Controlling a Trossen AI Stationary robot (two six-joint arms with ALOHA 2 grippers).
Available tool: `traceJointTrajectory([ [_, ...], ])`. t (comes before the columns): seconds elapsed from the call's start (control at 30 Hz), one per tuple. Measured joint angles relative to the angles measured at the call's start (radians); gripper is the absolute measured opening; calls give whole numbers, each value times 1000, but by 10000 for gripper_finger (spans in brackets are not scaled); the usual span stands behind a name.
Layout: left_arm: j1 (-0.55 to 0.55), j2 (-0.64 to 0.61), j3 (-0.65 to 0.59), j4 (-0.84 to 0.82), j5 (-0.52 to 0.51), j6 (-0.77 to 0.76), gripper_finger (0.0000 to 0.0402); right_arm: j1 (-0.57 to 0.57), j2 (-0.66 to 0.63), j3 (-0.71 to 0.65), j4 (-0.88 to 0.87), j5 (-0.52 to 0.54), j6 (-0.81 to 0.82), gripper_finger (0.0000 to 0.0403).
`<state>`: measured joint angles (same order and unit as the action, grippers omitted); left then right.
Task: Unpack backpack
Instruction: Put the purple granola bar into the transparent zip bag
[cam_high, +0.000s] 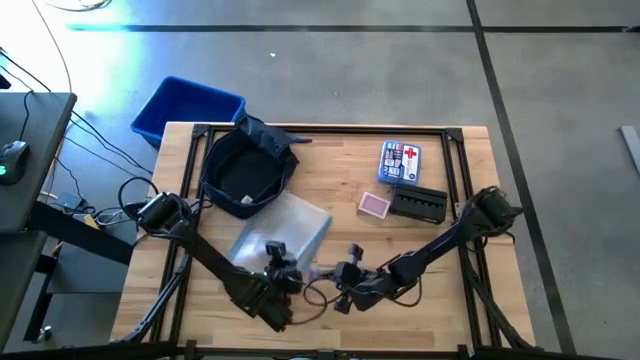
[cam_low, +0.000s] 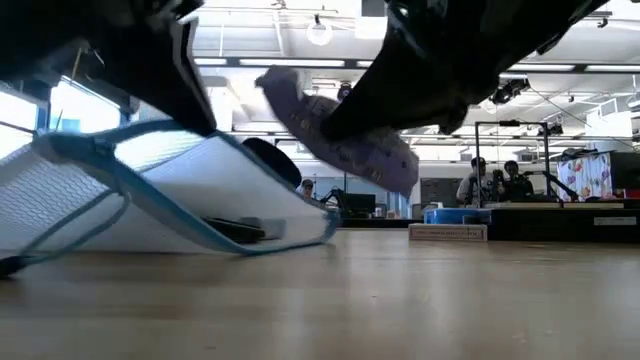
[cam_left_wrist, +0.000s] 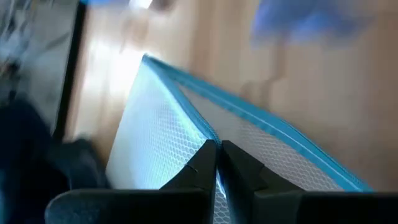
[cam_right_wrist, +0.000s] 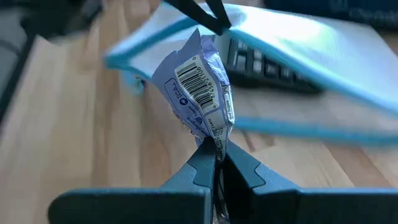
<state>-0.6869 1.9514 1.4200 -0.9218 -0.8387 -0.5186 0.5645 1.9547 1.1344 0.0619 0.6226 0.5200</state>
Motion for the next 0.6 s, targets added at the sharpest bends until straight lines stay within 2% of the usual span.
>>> traceJointTrajectory([
  [0.17, -37, 0, 27, 91, -31, 65, 0, 18, 94, 129, -154, 41, -101, 0],
  [0.33, -78, 0, 58, 126, -55, 139, 0, 37, 168, 260, -233, 172, -305, 0],
  [0.43, -102, 0, 67, 161, -56, 200, 0, 34, 210, 320, -241, 239, -448, 0],
  [0.6, -121, 0, 76, 187, -41, 238, 0, -11, 280, 385, -185, 245, -602, 0],
])
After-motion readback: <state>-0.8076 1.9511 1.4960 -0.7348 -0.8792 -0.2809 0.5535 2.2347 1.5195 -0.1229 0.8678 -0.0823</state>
